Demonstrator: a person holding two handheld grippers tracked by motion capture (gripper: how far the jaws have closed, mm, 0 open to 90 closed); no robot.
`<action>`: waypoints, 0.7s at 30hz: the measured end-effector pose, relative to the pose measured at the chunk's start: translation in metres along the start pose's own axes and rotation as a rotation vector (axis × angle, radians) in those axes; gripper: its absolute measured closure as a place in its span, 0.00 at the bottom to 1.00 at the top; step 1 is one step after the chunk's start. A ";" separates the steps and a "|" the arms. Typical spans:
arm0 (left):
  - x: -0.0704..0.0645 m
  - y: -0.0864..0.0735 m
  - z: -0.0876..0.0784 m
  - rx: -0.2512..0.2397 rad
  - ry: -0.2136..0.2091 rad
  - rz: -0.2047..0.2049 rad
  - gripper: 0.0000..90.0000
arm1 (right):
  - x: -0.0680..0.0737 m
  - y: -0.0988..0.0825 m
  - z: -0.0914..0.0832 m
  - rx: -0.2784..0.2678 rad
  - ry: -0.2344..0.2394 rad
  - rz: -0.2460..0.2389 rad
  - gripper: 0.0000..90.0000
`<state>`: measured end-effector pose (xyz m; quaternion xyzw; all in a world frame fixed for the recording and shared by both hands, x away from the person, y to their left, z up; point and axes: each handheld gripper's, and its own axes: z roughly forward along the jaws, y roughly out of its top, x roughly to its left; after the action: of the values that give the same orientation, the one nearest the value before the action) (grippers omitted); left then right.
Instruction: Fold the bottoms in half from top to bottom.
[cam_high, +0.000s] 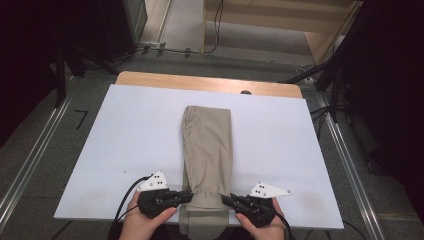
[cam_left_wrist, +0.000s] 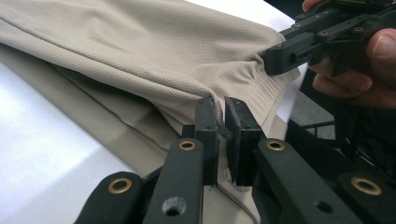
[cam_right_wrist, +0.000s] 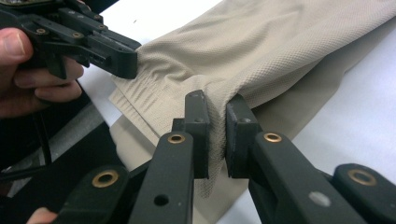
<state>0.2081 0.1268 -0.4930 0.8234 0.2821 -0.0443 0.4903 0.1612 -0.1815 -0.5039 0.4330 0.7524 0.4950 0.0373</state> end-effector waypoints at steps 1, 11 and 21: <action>-0.002 -0.001 -0.001 0.005 -0.001 0.002 0.95 | 0.002 -0.002 -0.001 0.003 -0.002 -0.005 0.89; -0.019 -0.017 -0.010 0.022 -0.026 -0.004 0.95 | 0.021 -0.014 -0.012 0.021 0.004 -0.045 0.89; -0.022 -0.021 -0.029 -0.032 0.037 0.015 0.50 | 0.025 -0.020 -0.026 0.092 0.018 -0.121 0.41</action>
<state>0.1732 0.1489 -0.4867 0.8182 0.2856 -0.0205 0.4985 0.1204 -0.1852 -0.4970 0.3833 0.7994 0.4608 0.0405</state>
